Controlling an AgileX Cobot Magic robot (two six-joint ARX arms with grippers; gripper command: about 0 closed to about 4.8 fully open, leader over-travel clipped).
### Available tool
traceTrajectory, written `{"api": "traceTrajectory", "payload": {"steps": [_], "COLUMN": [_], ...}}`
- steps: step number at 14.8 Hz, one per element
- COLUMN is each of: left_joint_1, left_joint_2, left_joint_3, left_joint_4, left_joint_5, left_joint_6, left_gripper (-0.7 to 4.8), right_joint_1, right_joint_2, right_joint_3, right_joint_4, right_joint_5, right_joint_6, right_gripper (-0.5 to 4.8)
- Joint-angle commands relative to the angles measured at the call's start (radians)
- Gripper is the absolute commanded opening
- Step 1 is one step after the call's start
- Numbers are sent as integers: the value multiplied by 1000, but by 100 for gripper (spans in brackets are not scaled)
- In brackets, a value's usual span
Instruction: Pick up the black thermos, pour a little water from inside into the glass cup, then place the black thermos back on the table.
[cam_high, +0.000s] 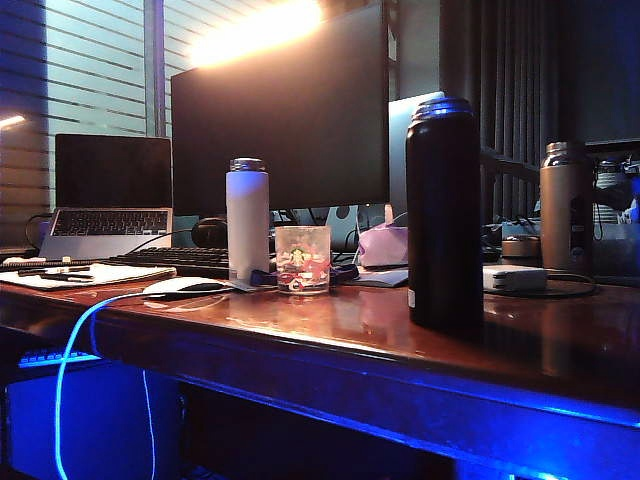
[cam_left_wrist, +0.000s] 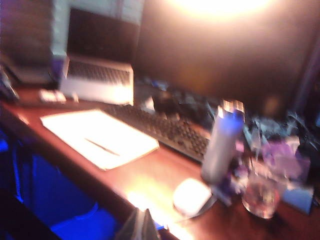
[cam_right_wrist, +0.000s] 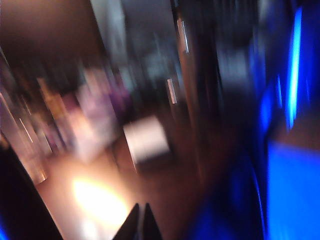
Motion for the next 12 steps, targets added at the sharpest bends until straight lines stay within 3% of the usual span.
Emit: {"api": "traceTrajectory", "payload": {"steps": [1, 3, 5, 7, 9, 12], "left_joint_1": [-1, -1, -1, -1, -1, -9], "left_joint_2": [276, 520, 745, 894, 942, 943], "left_joint_3": [246, 513, 821, 1024, 1091, 1096], "left_joint_4": [-3, -109, -354, -553, -637, -771], "left_joint_5": [65, 159, 353, 543, 722, 742], "left_joint_6": [123, 191, 259, 335, 358, 418], "left_gripper": [-1, -2, -2, -2, -2, -2], "right_joint_1": [0, 0, 0, 0, 0, 0], "right_joint_2": [79, 195, 337, 467, 542, 616], "right_joint_3": [126, 207, 281, 347, 365, 365], "right_joint_4": [0, 0, -20, -78, -63, -79], "right_joint_5": [-4, -56, -92, -121, -218, -295], "right_joint_6": [3, -9, -53, -48, -34, 44], "right_gripper": [-6, -6, -6, -6, -6, -6]}}
